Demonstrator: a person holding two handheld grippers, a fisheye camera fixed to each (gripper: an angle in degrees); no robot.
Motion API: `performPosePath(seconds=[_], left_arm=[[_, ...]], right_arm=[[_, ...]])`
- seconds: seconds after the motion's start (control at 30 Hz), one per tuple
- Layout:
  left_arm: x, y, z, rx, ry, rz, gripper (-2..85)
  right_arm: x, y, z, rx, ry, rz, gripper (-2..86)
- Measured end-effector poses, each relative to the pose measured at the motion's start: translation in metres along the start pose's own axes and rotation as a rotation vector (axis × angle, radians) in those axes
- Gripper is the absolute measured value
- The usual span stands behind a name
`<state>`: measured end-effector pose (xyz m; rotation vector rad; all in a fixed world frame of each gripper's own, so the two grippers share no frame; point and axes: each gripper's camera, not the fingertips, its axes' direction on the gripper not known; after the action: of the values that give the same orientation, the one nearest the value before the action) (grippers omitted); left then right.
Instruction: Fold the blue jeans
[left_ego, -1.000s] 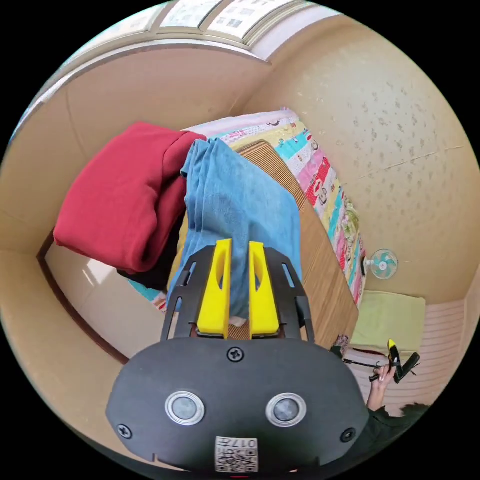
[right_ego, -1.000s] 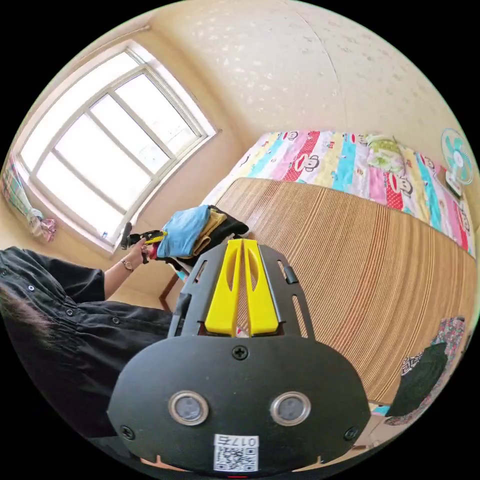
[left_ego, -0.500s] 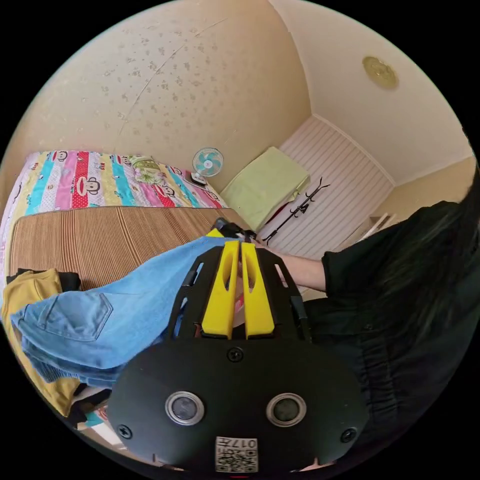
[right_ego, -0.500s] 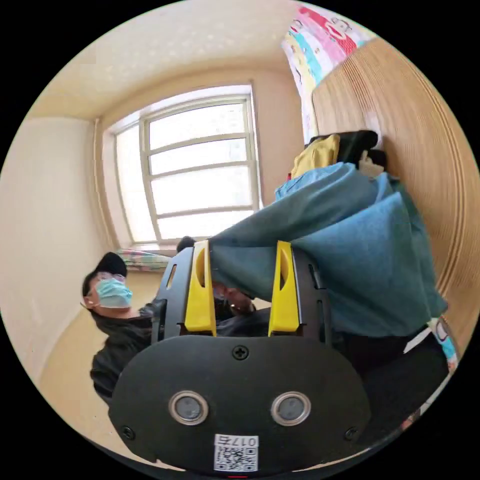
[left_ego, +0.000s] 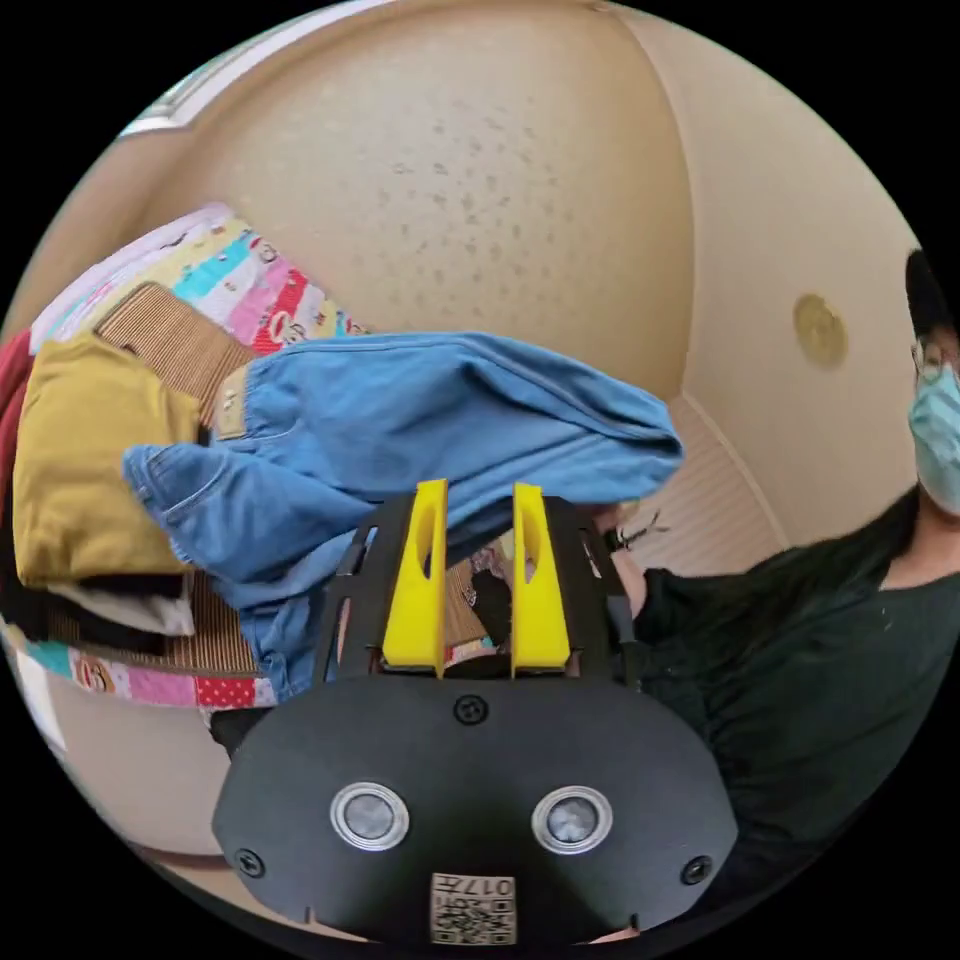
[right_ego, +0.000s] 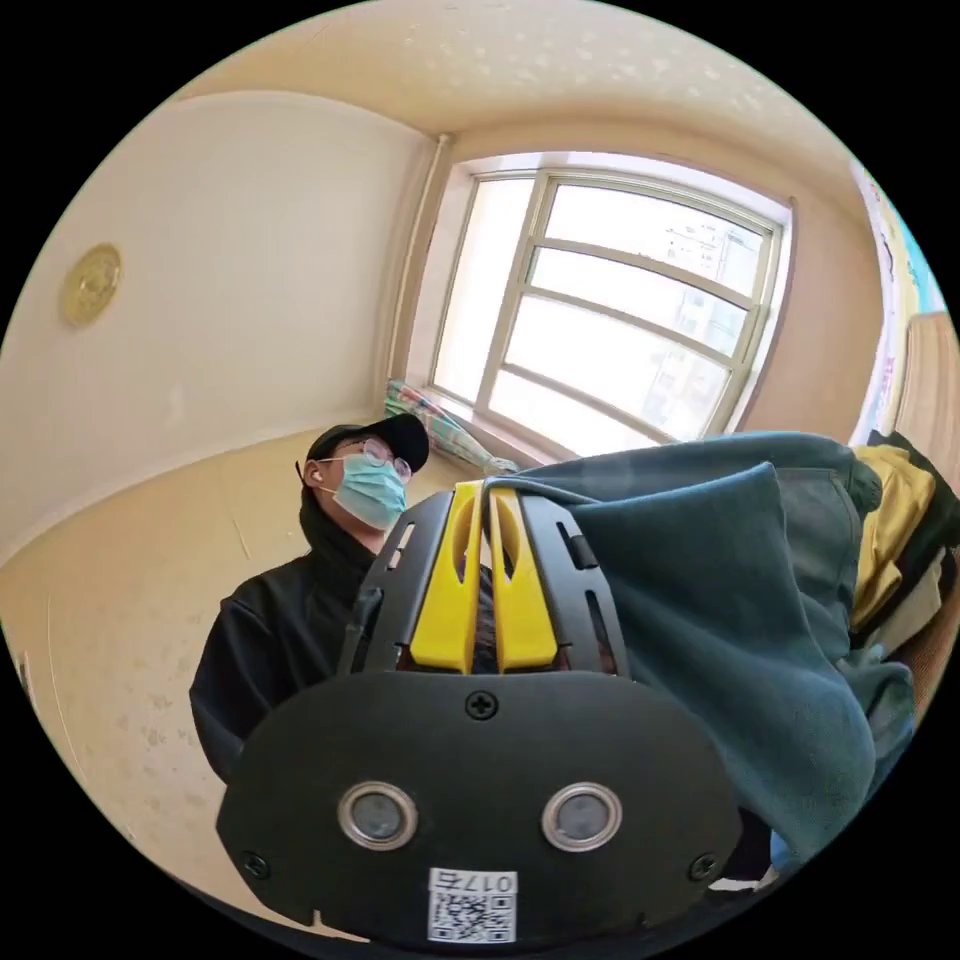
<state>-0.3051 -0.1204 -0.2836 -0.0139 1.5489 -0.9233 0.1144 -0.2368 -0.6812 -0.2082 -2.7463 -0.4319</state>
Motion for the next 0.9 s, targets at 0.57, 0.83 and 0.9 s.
performPosePath(seconds=[0.57,0.83,0.9], left_arm=[[-0.046,-0.007,0.196,-0.866,0.508,-0.368,26.7],[0.040,0.017,0.229,-0.994,1.170,-0.428,14.4],[0.045,-0.001,0.210,-0.925,1.156,-0.323,8.5]], right_arm=[[-0.254,-0.044,0.071,0.025,-0.331,-0.672,0.7],[-0.366,-0.010,0.062,-0.006,-0.244,-0.906,0.8],[-0.387,0.012,0.052,-0.021,-0.178,-0.962,0.8]])
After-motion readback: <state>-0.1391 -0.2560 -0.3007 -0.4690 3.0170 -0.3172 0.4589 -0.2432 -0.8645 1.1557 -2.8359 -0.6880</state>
